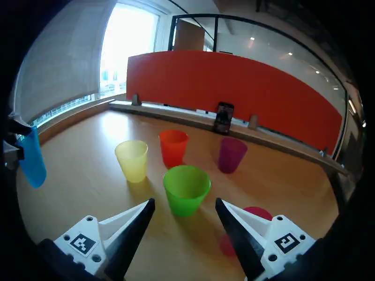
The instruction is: Pour water
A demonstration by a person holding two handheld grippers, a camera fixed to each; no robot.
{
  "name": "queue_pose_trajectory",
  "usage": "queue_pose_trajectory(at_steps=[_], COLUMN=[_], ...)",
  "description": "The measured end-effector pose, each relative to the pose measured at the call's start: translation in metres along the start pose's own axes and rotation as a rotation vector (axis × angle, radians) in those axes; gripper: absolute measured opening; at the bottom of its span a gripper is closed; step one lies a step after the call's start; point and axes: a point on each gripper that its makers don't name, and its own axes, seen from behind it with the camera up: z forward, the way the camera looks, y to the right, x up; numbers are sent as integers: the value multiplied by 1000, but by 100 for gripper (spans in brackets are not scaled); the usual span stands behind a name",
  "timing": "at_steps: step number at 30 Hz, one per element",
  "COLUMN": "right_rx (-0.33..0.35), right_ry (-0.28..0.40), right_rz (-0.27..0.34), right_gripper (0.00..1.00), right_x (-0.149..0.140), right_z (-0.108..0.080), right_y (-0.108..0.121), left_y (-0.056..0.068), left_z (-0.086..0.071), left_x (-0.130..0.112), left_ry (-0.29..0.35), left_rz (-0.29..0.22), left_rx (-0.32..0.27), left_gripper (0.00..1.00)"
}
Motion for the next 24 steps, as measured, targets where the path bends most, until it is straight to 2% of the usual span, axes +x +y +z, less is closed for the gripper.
queue_pose_trajectory(at_steps=[6, 24], right_rx=[-30, -32], right_ry=[-24, -55], right_rz=[2, -6], right_gripper=[100, 100], right_x=[-2, -1], right_z=[14, 48], right_y=[5, 7], left_y=[-8, -26], left_z=[0, 4], left_x=[-3, -8], left_ry=[0, -3], left_rz=[-11, -35], left_rx=[6, 25], left_gripper=[89, 90])
